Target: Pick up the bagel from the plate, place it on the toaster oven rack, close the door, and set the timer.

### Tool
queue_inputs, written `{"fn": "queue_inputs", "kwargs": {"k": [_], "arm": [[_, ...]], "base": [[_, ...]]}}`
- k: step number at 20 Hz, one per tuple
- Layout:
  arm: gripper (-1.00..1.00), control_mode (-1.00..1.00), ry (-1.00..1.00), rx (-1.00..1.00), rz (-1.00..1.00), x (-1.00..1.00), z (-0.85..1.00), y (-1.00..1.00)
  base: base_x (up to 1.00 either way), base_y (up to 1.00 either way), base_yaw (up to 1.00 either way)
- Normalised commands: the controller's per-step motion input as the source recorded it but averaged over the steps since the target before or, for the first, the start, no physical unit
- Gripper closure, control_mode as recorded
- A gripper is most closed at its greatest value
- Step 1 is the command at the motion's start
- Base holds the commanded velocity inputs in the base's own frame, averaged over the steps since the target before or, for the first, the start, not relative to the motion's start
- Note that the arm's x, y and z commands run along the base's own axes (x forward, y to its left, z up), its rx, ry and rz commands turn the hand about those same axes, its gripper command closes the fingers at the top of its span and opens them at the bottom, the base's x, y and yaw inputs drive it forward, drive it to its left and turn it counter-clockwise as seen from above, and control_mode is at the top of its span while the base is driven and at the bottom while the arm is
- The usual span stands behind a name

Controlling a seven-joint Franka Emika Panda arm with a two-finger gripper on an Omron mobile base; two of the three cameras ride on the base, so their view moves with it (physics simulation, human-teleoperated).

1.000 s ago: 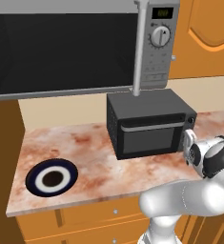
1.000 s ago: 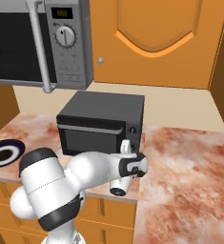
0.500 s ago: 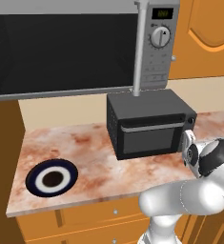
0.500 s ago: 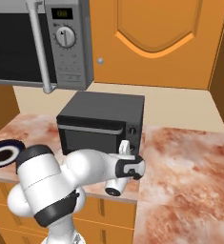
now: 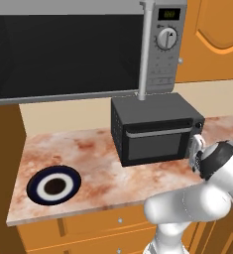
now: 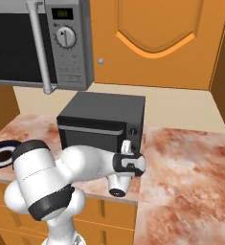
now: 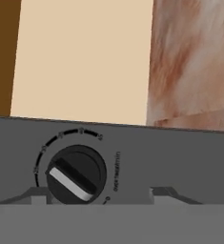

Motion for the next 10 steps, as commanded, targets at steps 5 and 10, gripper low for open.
{"fn": "queue_inputs", "kwargs": {"k": [5,10], "arm": [[1.0,-1.0,0.0,0.5,0.19,-0.01,0.65,-0.77],[1.0,-1.0,-0.07,0.32,0.16,0.0,0.57,-0.83]], "base": [[0.0,0.0,0.0],[0.0,0.0,0.0]]}}
